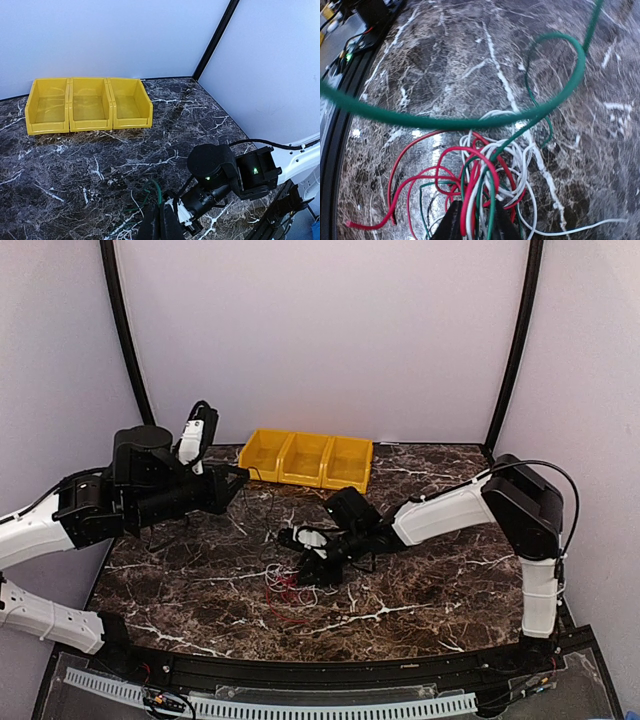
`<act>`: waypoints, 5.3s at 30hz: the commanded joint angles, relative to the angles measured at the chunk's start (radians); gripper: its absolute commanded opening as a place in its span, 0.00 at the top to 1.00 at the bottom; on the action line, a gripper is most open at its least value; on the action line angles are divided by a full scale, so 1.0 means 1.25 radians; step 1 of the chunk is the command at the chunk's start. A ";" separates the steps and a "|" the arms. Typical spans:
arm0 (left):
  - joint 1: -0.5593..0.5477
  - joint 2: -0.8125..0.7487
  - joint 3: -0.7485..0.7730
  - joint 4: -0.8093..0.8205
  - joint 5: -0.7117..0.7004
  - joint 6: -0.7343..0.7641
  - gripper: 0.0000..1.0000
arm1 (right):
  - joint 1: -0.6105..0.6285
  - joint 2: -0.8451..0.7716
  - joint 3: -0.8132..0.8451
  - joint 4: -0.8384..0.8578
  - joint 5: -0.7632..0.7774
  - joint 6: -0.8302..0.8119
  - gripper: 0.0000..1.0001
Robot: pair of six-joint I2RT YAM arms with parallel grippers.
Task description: Untangle the cables
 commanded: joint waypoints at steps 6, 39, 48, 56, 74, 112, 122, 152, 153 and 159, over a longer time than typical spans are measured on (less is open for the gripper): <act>0.005 -0.038 0.226 -0.088 -0.102 0.126 1.00 | 0.003 0.005 -0.026 0.003 0.024 0.017 1.00; 0.005 -0.070 0.281 -0.216 -0.253 0.096 1.00 | -0.046 -0.242 -0.103 -0.189 0.090 -0.104 0.83; 0.038 0.018 0.236 -0.187 -0.207 0.084 1.00 | -0.113 -0.478 -0.224 -0.242 0.057 -0.135 0.62; 0.103 0.102 0.254 -0.177 -0.136 0.082 1.00 | -0.322 -0.626 -0.322 -0.217 0.000 -0.085 0.51; 0.299 0.325 0.467 -0.195 0.032 0.182 1.00 | -0.634 -0.911 -0.434 -0.323 -0.135 -0.069 0.29; 0.444 0.781 0.918 0.076 0.169 0.403 1.00 | -0.637 -0.880 -0.484 -0.279 -0.003 -0.169 0.30; 0.486 0.885 1.010 0.170 0.224 0.411 1.00 | -0.637 -0.880 -0.490 -0.273 0.019 -0.172 0.30; 0.543 0.914 0.947 0.312 0.348 0.343 1.00 | -0.646 -0.835 -0.494 -0.268 0.038 -0.173 0.30; 0.543 0.913 0.942 0.313 0.366 0.335 1.00 | -0.646 -0.834 -0.493 -0.269 0.037 -0.174 0.30; 0.542 0.864 0.827 0.334 0.419 0.289 1.00 | -0.646 -0.830 -0.494 -0.269 0.038 -0.176 0.30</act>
